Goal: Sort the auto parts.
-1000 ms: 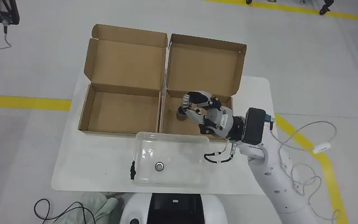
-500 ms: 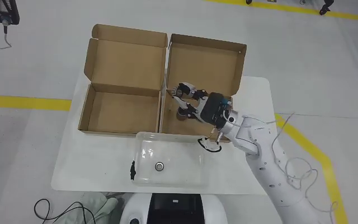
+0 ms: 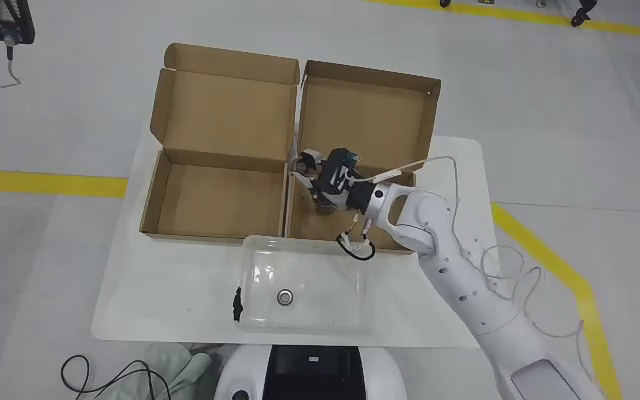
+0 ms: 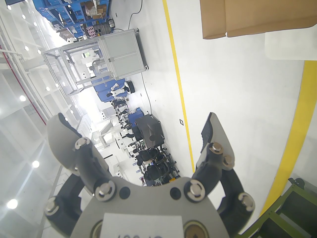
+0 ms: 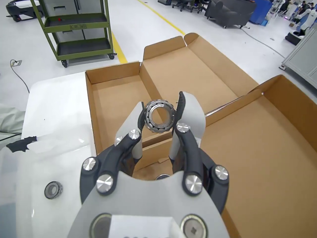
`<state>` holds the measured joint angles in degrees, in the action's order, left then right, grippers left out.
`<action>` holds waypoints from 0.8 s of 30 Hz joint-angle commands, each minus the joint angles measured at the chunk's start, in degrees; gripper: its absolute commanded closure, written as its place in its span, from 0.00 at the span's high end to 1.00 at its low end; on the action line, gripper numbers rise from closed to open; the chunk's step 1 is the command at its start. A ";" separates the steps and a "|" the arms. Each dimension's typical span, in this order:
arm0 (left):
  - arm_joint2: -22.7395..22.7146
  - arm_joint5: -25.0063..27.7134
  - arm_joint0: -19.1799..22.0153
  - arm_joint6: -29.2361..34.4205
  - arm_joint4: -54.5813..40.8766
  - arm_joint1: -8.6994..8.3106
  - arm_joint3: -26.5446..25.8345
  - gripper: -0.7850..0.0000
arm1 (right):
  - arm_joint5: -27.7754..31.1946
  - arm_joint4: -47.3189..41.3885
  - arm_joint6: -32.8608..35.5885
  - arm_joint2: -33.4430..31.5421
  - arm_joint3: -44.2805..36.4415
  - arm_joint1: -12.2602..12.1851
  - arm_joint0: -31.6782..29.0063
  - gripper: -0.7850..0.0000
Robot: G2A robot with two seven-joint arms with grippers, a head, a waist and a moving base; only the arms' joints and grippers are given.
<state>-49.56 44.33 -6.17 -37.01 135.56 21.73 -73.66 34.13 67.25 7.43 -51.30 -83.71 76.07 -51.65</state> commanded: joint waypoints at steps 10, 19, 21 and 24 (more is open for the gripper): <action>0.00 0.00 0.00 0.00 0.00 0.00 0.00 1.00 | -1.02 -1.40 -0.23 10.81 13.49 4.60 8.22 0.00; 0.00 0.00 0.00 0.00 0.00 0.00 0.00 1.00 | -1.87 -0.82 -2.18 19.62 23.45 9.95 13.53 0.00; 0.00 0.00 0.00 0.00 0.00 0.00 0.00 1.00 | -2.01 -0.68 -2.34 21.10 25.24 11.08 14.23 0.00; 0.00 0.00 0.00 0.00 0.00 0.00 0.00 1.00 | -2.13 -0.45 -2.57 23.00 27.67 12.77 15.35 0.00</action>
<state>-49.56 44.33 -6.17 -37.01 135.56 21.73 -73.66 32.04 66.72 4.93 -28.96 -56.98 88.23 -36.69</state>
